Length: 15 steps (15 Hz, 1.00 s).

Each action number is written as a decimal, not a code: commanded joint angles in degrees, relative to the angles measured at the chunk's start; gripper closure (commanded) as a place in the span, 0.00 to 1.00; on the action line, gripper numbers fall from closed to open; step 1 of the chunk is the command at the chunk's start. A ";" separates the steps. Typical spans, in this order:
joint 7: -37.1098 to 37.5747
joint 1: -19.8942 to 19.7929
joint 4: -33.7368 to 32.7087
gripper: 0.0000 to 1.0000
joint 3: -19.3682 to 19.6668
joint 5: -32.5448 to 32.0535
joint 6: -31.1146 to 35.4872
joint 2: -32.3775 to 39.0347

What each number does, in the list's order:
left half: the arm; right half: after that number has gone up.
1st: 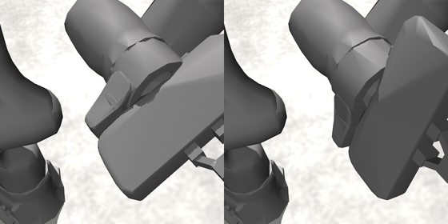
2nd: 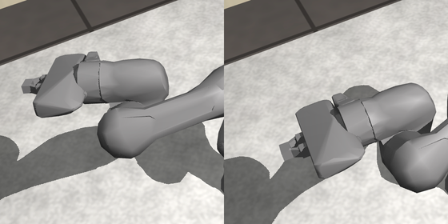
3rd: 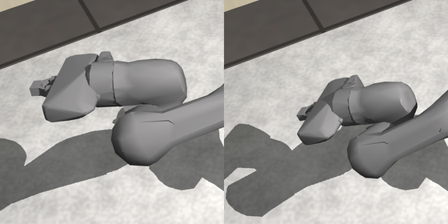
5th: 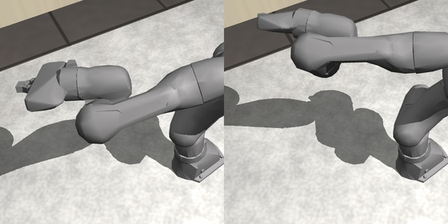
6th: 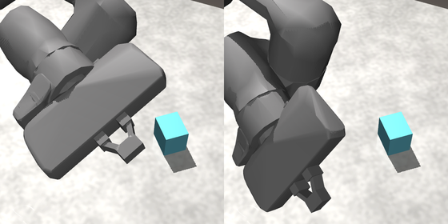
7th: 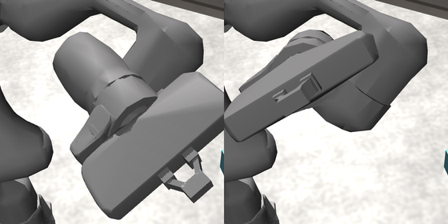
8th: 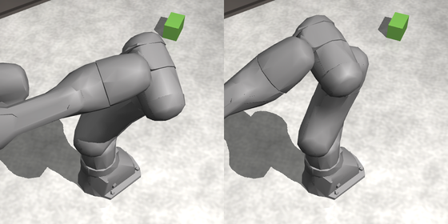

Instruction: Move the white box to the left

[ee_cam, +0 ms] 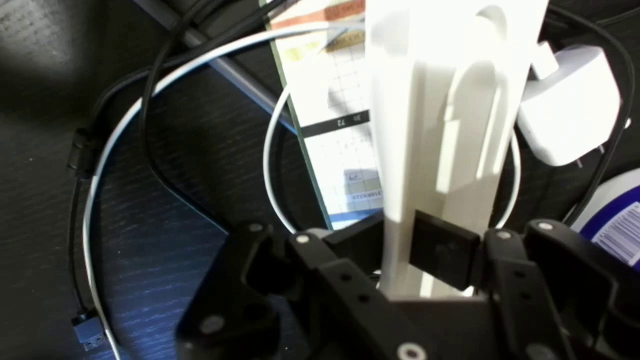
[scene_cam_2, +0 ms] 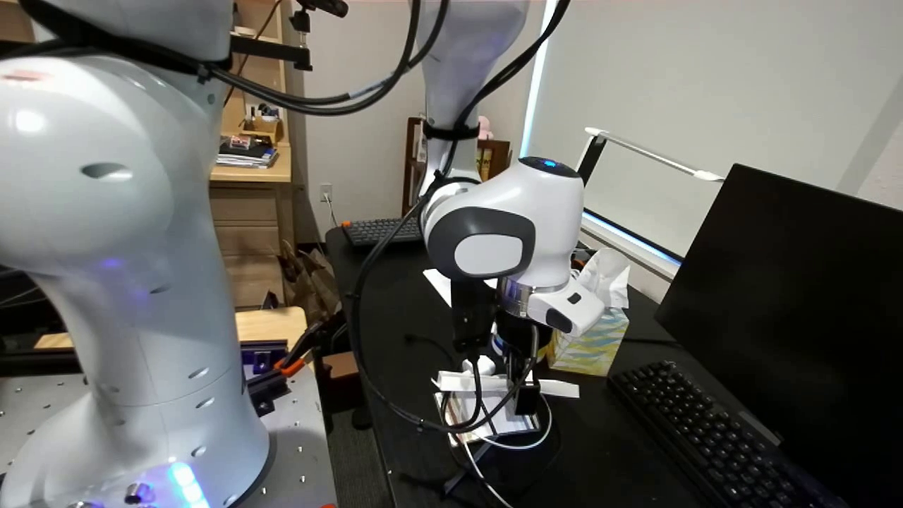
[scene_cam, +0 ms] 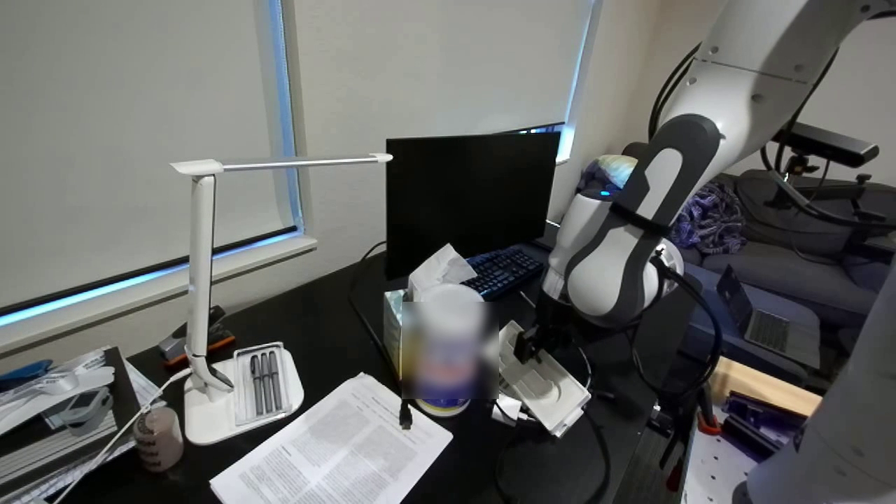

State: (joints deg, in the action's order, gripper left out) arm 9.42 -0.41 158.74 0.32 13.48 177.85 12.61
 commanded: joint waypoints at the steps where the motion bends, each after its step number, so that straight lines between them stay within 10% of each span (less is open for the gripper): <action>1: -8.51 -4.61 1.08 0.97 -4.67 4.50 -2.96 -4.18; 7: -27.26 -8.40 1.30 0.97 -12.42 21.18 -10.33 -13.17; 15: -28.60 -7.51 0.26 0.97 -11.26 20.33 -14.51 -14.66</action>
State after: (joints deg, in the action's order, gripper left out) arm -19.19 -7.91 159.00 -10.94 33.81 163.34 -2.05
